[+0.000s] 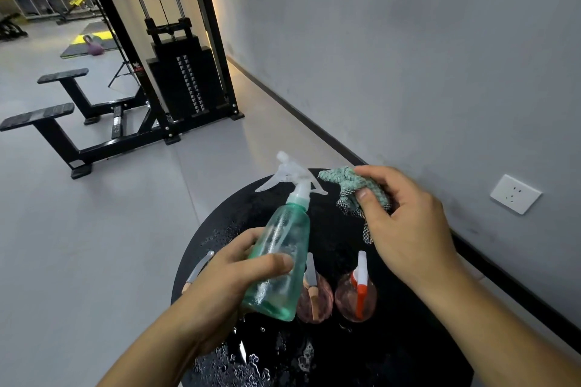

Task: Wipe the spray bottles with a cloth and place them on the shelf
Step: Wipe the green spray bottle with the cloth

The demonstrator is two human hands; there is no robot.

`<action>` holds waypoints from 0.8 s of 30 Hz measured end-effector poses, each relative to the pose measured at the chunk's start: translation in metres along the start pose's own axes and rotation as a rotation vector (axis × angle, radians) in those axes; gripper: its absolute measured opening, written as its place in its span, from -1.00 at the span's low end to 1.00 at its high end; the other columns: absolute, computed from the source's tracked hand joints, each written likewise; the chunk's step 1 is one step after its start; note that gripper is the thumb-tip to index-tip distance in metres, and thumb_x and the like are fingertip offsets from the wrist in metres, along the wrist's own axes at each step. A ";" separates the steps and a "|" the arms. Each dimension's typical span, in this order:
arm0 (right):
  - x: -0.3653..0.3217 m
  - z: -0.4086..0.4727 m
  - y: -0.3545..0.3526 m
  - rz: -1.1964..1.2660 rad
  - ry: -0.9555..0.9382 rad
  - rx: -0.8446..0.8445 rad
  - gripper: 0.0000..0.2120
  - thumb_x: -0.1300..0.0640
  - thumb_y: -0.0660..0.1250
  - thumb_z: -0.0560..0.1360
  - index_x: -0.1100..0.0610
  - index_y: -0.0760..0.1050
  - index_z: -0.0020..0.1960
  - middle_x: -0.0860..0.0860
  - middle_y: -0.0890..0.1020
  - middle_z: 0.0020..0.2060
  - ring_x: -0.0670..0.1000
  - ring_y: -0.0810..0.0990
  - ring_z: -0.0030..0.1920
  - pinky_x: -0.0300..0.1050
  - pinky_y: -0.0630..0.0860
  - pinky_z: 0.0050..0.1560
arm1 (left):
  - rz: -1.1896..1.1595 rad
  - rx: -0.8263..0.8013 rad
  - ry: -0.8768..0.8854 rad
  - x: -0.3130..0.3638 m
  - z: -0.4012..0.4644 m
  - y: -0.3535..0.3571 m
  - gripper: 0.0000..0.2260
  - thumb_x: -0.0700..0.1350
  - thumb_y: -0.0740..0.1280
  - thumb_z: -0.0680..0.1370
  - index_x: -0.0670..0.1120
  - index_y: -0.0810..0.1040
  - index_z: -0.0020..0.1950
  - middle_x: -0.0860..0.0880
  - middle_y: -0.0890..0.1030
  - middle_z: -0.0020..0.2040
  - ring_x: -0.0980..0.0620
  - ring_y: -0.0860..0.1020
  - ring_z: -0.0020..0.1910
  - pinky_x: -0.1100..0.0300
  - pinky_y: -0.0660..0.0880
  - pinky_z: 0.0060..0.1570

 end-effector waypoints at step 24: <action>-0.019 -0.014 0.025 -0.228 -0.314 -0.153 -0.71 0.30 0.38 0.58 0.08 0.66 0.25 -0.11 0.64 0.12 -0.15 0.60 0.14 -0.32 0.47 0.26 | 0.247 0.024 0.145 0.009 0.000 0.003 -0.62 -0.13 0.57 0.40 0.18 0.75 0.17 -0.07 0.78 0.05 -0.01 0.75 -0.06 0.24 0.62 -0.12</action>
Point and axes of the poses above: each hand's wrist, its own z-axis towards the middle knuckle, its own y-axis out of the palm, x = y × z, the point moved 4 cm from there along z, towards the middle knuckle
